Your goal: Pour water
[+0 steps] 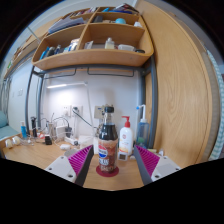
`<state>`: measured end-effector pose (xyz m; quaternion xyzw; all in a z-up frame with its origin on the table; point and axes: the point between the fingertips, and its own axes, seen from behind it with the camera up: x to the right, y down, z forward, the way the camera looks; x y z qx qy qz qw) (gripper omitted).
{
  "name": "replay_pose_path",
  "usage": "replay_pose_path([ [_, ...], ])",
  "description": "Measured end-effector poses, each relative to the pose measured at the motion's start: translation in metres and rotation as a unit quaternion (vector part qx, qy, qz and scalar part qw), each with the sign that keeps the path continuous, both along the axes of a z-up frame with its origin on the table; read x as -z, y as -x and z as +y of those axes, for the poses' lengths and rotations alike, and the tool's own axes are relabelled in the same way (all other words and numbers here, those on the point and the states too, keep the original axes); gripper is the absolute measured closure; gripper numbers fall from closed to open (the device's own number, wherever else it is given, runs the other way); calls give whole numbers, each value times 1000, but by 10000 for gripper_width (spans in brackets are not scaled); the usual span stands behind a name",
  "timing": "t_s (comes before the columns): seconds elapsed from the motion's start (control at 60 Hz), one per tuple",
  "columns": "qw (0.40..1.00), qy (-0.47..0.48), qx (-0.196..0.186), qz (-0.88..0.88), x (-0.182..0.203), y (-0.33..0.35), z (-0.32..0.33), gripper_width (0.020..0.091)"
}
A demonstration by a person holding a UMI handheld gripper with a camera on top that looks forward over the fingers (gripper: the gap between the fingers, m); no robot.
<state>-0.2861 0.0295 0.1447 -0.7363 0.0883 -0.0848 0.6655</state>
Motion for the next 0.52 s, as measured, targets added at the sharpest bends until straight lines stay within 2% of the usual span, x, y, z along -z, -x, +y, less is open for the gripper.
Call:
replay_pose_path([
  [0.233, 1000, -1, 10, 15, -1, 15, -35, 288],
  [0.517, 999, -14, 10, 34, 2, 18, -39, 288],
])
